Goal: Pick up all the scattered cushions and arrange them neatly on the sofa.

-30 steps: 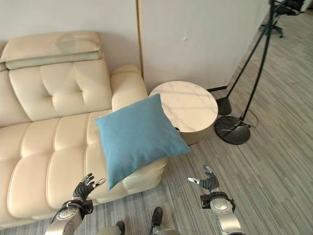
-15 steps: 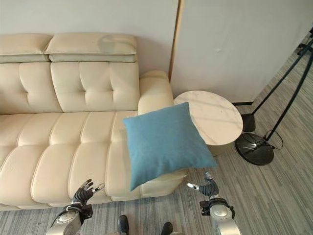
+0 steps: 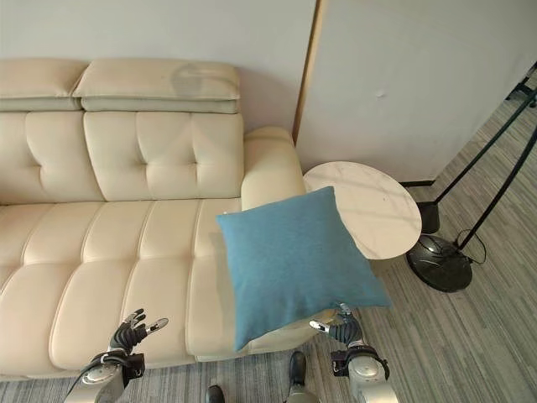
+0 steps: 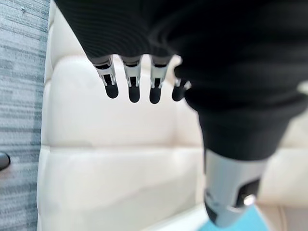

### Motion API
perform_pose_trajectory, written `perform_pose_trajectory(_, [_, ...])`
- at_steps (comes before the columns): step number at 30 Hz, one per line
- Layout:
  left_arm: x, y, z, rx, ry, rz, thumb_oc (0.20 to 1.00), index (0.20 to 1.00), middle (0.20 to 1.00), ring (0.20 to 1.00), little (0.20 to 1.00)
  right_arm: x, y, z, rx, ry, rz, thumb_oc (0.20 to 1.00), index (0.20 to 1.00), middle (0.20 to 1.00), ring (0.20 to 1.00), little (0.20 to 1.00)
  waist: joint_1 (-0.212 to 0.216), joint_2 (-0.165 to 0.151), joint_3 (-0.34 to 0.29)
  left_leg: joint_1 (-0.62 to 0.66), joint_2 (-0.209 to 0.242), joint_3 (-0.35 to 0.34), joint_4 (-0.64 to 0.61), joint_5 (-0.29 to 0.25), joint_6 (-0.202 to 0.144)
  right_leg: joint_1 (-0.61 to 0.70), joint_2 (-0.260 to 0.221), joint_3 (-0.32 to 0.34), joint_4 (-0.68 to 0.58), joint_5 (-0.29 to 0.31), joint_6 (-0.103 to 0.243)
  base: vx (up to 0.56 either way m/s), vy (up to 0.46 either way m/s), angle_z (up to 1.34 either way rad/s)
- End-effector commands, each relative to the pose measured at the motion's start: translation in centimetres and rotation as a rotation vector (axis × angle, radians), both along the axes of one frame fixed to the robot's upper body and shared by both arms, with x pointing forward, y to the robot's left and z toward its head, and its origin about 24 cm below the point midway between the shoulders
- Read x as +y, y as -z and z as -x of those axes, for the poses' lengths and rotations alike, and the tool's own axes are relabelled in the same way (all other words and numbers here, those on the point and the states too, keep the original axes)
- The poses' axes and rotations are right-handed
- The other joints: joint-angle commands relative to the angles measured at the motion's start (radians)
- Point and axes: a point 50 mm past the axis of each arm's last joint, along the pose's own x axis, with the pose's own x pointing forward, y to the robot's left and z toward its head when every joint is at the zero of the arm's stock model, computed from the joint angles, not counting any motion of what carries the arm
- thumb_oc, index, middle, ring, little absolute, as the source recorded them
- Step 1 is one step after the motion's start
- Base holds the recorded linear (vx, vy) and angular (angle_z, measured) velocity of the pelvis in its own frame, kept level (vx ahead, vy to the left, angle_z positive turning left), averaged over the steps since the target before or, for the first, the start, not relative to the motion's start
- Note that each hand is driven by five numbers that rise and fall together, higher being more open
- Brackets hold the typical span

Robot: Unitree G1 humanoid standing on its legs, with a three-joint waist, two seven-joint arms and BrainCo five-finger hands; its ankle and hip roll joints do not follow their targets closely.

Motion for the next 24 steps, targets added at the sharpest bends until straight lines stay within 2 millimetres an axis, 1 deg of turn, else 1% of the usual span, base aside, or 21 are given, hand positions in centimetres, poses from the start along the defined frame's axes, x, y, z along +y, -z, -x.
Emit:
perform_pose_trajectory(1, [0.2, -1.3, -1.8, -0.093, 0.013, -0.009, 1.0, 1.0, 1.0, 1.0, 1.0, -1.1, -2.2, -2.0, -0.116, -0.017, 0.043, 1.0, 1.0, 1.0, 1.0, 1.0, -0.014, 0.019, 0.008, 0.012, 0.095, -0.044, 0.009, -0.039, -0.037, 0.053, 0.072, -0.005, 0.05, -0.139, -0.012, 0.16, -0.255, -0.06])
perform_pose_trajectory(4, [-0.5, -0.9, -1.8, -0.091, -0.008, 0.034, 1.0, 1.0, 1.0, 1.0, 1.0, -1.2, -2.4, -2.1, -0.125, -0.024, 0.042, 1.0, 1.0, 1.0, 1.0, 1.0, -0.027, 0.032, 0.002, 0.013, 0.135, -0.046, 0.039, -0.039, -0.06, 0.076, 0.101, -0.005, 0.06, -0.169, -0.035, 0.14, -0.249, -0.02])
perform_pose_trajectory(5, [-0.9, -0.7, -1.9, -0.093, -0.029, 0.073, 1.0, 1.0, 1.0, 1.0, 1.0, -1.4, -2.5, -2.1, -0.126, -0.027, 0.046, 1.0, 1.0, 1.0, 1.0, 1.0, -0.034, 0.034, 0.012, -0.008, 0.156, -0.055, 0.121, -0.049, -0.069, 0.096, 0.112, -0.011, 0.07, -0.194, -0.055, 0.13, -0.269, -0.08])
perform_pose_trajectory(7, [-1.4, -0.7, -2.2, -0.102, -0.044, 0.102, 1.0, 1.0, 1.0, 1.0, 1.0, -1.8, -2.9, -2.3, -0.141, -0.025, 0.059, 1.0, 1.0, 1.0, 1.0, 1.0, -0.032, 0.033, 0.022, -0.032, 0.158, -0.073, 0.174, -0.045, -0.068, 0.112, 0.113, -0.019, 0.074, -0.213, -0.07, 0.11, -0.176, -0.01])
perform_pose_trajectory(9, [-1.9, -0.5, -2.3, -0.101, -0.048, 0.122, 1.0, 1.0, 1.0, 1.0, 1.0, -2.3, -3.0, -2.4, -0.142, -0.018, 0.079, 1.0, 1.0, 1.0, 1.0, 1.0, -0.03, 0.036, 0.026, -0.068, 0.15, -0.097, 0.159, -0.025, -0.066, 0.125, 0.115, -0.028, 0.073, -0.228, -0.075, 0.09, -0.059, 0.11])
perform_pose_trajectory(10, [-1.9, -0.6, -2.4, -0.106, -0.047, 0.121, 1.0, 1.0, 1.0, 1.0, 1.0, -2.7, -3.2, -2.4, -0.146, -0.009, 0.094, 1.0, 1.0, 1.0, 1.0, 1.0, -0.026, 0.035, 0.033, -0.102, 0.147, -0.105, 0.157, -0.006, -0.067, 0.131, 0.115, -0.032, 0.076, -0.231, -0.077, 0.08, -0.048, 0.2])
perform_pose_trajectory(11, [-1.9, -0.6, -2.4, -0.103, -0.049, 0.118, 1.0, 1.0, 1.0, 1.0, 1.0, -2.9, -3.2, -2.4, -0.141, -0.002, 0.11, 1.0, 1.0, 1.0, 1.0, 1.0, -0.024, 0.032, 0.04, -0.129, 0.151, -0.108, 0.158, 0.009, -0.071, 0.13, 0.112, -0.038, 0.084, -0.237, -0.079, 0.07, -0.026, 0.41])
perform_pose_trajectory(13, [-1.9, -0.5, -2.3, -0.1, -0.056, 0.125, 1.0, 1.0, 1.0, 1.0, 1.0, -3.2, -3.0, -2.1, -0.131, 0.003, 0.129, 1.0, 1.0, 1.0, 1.0, 1.0, -0.025, 0.038, 0.036, -0.122, 0.156, -0.102, 0.13, 0.018, -0.074, 0.127, 0.12, -0.037, 0.095, -0.253, -0.082, 0.09, 0.012, 0.38])
perform_pose_trajectory(15, [-1.8, -0.3, -2.0, -0.085, -0.059, 0.124, 1.0, 1.0, 1.0, 1.0, 1.0, -3.9, -3.0, -1.9, -0.118, 0.009, 0.186, 1.0, 1.0, 1.0, 1.0, 1.0, -0.024, 0.043, 0.029, -0.108, 0.156, -0.097, 0.103, 0.023, -0.076, 0.132, 0.123, -0.038, 0.1, -0.259, -0.084, 0.12, 0.038, -0.2])
perform_pose_trajectory(18, [-1.8, 0.0, -1.8, -0.069, -0.065, 0.121, 1.0, 1.0, 1.0, 1.0, 1.0, -4.8, -3.9, -2.5, -0.143, 0.013, 0.269, 1.0, 1.0, 1.0, 1.0, 1.0, -0.024, 0.045, 0.034, -0.075, 0.152, -0.09, 0.064, 0.023, -0.078, 0.139, 0.125, -0.039, 0.104, -0.267, -0.084, 0.07, 0.047, -0.15])
perform_pose_trajectory(19, [-1.8, 0.0, -1.8, -0.07, -0.065, 0.121, 1.0, 1.0, 1.0, 1.0, 1.0, -4.8, -3.9, -2.5, -0.144, 0.013, 0.269, 1.0, 1.0, 1.0, 1.0, 1.0, -0.024, 0.045, 0.032, -0.078, 0.152, -0.09, 0.063, 0.025, -0.077, 0.136, 0.125, -0.039, 0.103, -0.265, -0.085, 0.03, 0.03, -0.14])
perform_pose_trajectory(21, [-1.6, 0.1, -1.8, -0.066, -0.077, 0.116, 1.0, 1.0, 1.0, 1.0, 1.0, -5.7, -5.2, -3.5, -0.185, 0.024, 0.33, 1.0, 1.0, 1.0, 1.0, 1.0, -0.022, 0.041, 0.04, -0.068, 0.149, -0.092, 0.055, 0.02, -0.074, 0.133, 0.124, -0.034, 0.104, -0.263, -0.082, 0.03, 0.05, -0.04])
perform_pose_trajectory(22, [-1.4, 0.0, -2.2, -0.068, -0.084, 0.11, 1.0, 1.0, 1.0, 1.0, 1.0, -6.5, -6.7, -4.7, -0.231, 0.023, 0.384, 1.0, 1.0, 1.0, 1.0, 1.0, -0.019, 0.034, 0.047, -0.068, 0.147, -0.093, 0.056, 0.013, -0.07, 0.127, 0.121, -0.03, 0.104, -0.259, -0.079, 0.04, 0.074, 0.08])
perform_pose_trajectory(24, [-1.2, -0.1, -2.7, -0.074, -0.09, 0.11, 1.0, 1.0, 1.0, 1.0, 1.0, -7.4, -8.6, -6.2, -0.285, 0.018, 0.451, 1.0, 1.0, 1.0, 1.0, 1.0, -0.016, 0.026, 0.057, -0.068, 0.142, -0.092, 0.055, 0.002, -0.066, 0.12, 0.117, -0.027, 0.102, -0.257, -0.074, 0.01, 0.069, -0.04])
